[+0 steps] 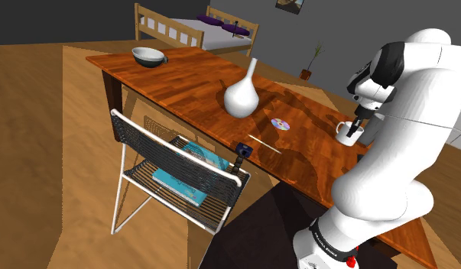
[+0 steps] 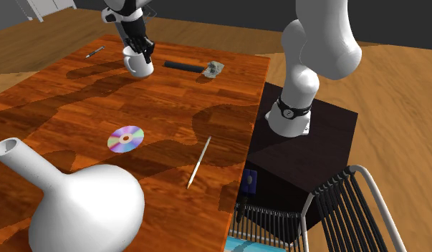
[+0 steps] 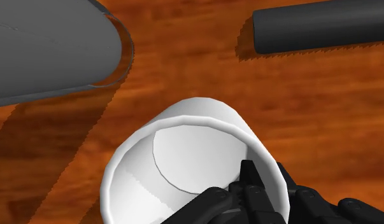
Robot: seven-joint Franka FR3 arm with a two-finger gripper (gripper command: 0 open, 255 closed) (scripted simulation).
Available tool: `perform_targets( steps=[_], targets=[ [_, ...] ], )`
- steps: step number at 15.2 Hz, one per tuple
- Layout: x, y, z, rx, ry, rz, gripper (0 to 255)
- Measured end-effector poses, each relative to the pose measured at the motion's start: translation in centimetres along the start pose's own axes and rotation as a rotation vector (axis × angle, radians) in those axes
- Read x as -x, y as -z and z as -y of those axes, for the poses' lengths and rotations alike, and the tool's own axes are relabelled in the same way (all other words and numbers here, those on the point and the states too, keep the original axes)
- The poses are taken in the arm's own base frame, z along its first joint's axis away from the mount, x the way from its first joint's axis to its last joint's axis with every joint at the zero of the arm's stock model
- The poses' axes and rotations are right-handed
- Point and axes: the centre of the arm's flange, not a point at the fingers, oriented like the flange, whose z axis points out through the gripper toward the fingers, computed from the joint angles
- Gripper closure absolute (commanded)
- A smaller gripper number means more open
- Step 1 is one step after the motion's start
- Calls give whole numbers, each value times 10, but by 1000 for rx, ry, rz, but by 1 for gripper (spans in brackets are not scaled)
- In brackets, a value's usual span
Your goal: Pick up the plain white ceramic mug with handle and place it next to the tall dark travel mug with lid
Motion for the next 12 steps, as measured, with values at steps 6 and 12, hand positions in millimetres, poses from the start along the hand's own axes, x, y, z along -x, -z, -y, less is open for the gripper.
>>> perform_targets(
  steps=[6, 12],
  targets=[
    [0, -1, 0, 1, 0, 0, 0],
    [2, 4, -1, 1, 0, 0, 0]
  ],
)
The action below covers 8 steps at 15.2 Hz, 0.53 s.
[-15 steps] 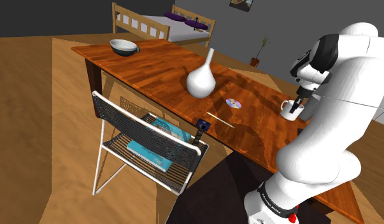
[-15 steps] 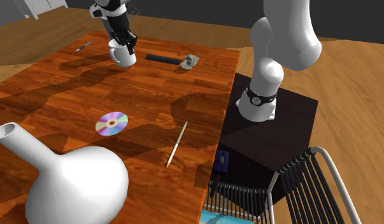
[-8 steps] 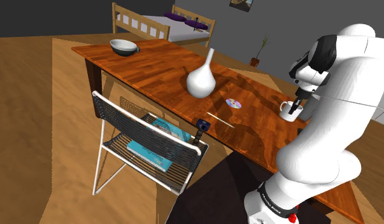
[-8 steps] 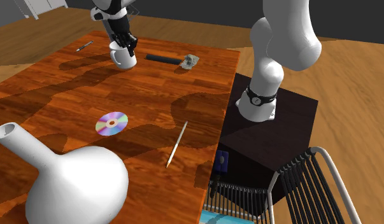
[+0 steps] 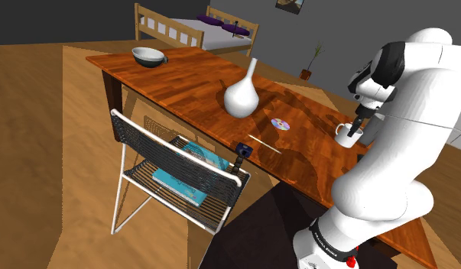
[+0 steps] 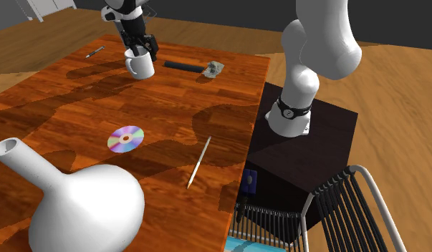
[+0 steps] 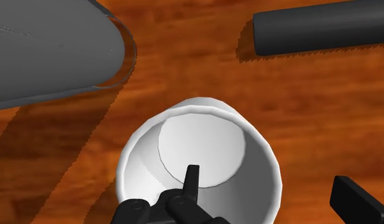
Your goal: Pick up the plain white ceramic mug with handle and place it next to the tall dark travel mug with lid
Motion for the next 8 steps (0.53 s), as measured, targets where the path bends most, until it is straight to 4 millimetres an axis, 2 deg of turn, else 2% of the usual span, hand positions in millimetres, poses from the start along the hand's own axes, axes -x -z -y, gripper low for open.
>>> perform_targets(
  steps=[4, 8],
  targets=[
    [-2, 39, 0, 1, 0, -1, 0],
    [-2, 44, 1, 0, 0, 0, 0]
  ],
)
